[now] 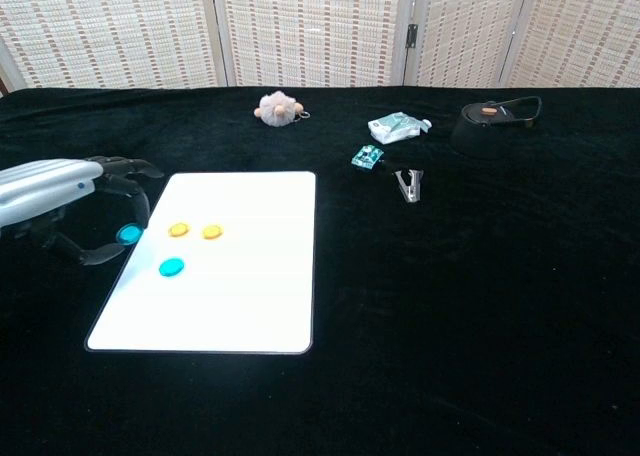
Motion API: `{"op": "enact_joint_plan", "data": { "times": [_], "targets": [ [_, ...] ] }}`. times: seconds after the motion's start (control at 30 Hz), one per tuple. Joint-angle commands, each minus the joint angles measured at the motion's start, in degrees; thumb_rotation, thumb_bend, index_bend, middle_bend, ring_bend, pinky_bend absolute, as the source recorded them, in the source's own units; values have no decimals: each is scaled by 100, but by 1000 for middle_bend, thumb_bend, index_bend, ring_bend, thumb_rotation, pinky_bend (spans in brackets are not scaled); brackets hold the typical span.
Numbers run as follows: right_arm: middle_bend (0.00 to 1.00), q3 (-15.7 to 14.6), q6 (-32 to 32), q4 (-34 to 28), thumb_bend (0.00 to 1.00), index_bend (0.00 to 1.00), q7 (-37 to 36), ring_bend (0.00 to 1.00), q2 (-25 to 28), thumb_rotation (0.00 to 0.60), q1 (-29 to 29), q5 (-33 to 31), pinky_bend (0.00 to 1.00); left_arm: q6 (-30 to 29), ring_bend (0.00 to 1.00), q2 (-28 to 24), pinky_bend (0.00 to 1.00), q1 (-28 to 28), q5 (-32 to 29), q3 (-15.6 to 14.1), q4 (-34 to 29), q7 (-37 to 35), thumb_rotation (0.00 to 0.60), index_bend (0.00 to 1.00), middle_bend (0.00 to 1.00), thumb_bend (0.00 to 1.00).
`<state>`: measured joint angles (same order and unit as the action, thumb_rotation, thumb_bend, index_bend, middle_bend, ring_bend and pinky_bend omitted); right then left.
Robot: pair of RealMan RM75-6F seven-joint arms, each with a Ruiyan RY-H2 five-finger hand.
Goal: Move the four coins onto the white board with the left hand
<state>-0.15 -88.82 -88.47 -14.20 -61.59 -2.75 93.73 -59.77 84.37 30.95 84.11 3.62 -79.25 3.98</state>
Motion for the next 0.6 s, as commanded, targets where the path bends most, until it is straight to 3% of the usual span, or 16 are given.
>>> {"op": "enact_joint_plan", "data": {
  "times": [0.03,0.6],
  "targets": [
    [102,0,8,7,303,8,-8,152,-2,600,0,-9,126,130,0,90,0,153,22,58,-122,181,600,500,106,458],
    [102,15,96,115,304,8,-103,152,-43,600,-27,-87,126,699,0,575,0,662,-389,161,-239,883,600,491,106,458]
  ]
}}
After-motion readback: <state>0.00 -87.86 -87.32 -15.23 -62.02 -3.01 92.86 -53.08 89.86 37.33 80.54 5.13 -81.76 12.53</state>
